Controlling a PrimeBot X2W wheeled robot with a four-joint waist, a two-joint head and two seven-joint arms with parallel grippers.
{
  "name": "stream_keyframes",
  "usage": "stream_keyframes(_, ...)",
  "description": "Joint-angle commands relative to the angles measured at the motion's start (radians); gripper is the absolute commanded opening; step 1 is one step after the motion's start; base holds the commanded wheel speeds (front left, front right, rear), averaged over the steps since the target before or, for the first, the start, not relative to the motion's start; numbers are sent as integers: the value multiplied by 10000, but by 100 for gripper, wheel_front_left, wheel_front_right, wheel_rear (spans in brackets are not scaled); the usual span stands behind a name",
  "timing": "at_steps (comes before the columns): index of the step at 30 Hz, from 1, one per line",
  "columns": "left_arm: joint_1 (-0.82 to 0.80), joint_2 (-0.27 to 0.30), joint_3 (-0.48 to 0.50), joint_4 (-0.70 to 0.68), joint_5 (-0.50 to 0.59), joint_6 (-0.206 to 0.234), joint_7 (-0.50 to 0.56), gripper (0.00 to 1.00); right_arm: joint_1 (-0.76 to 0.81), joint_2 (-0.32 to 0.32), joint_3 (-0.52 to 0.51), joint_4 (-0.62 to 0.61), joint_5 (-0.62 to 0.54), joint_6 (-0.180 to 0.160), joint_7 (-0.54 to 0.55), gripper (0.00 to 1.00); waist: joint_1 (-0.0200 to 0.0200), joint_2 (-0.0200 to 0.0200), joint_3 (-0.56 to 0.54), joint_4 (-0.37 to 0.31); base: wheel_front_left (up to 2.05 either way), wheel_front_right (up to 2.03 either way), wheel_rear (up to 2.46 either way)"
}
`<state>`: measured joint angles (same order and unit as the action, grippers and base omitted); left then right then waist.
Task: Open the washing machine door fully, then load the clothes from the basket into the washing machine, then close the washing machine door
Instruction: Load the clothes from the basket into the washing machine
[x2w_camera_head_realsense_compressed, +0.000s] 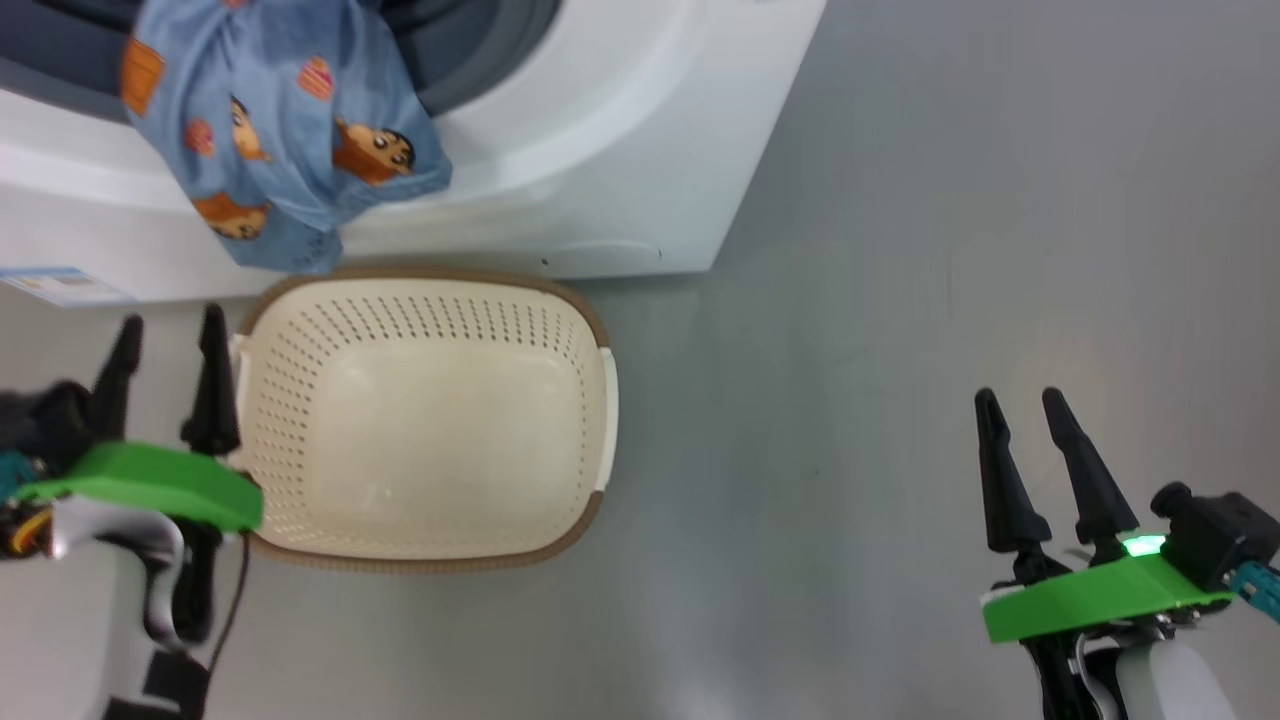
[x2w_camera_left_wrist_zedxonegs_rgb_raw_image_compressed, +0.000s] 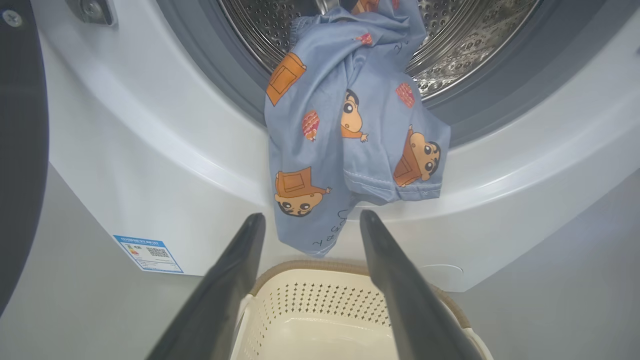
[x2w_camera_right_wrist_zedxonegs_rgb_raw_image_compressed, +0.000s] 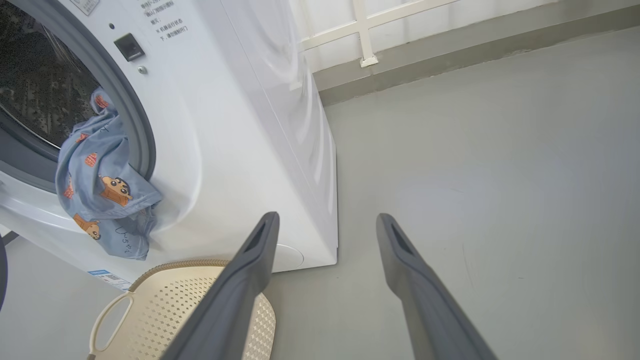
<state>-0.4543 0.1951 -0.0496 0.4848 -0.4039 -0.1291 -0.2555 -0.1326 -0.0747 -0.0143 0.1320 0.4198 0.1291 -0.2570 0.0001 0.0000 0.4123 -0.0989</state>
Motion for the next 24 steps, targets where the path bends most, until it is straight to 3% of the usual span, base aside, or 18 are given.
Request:
stream_keyframes(1, -608, 502, 315, 164, -87, -15, -63, 100, -279, 3, 300, -301, -100, 16, -48, 100, -1, 0, 1052, -442, 0, 0, 0)
stream_keyframes(7, -2083, 850, -53, 1392, -151, -15, -63, 100, -658, 156, 511, -444, -144, 16, -48, 100, -1, 0, 1774, -872, 0, 0, 0)
stream_keyframes(16, -3089, 982, -623, 1834, -655, -15, -63, 100, -878, 236, 636, -541, -53, 16, -48, 100, -1, 0, 2272, -1161, 0, 0, 0)
stream_keyframes(24, -3662, 1221, -489, 2553, -1076, -15, -63, 100, -918, 242, 935, -542, 260, 16, -48, 100, -1, 0, 2376, -1432, 0, 0, 0)
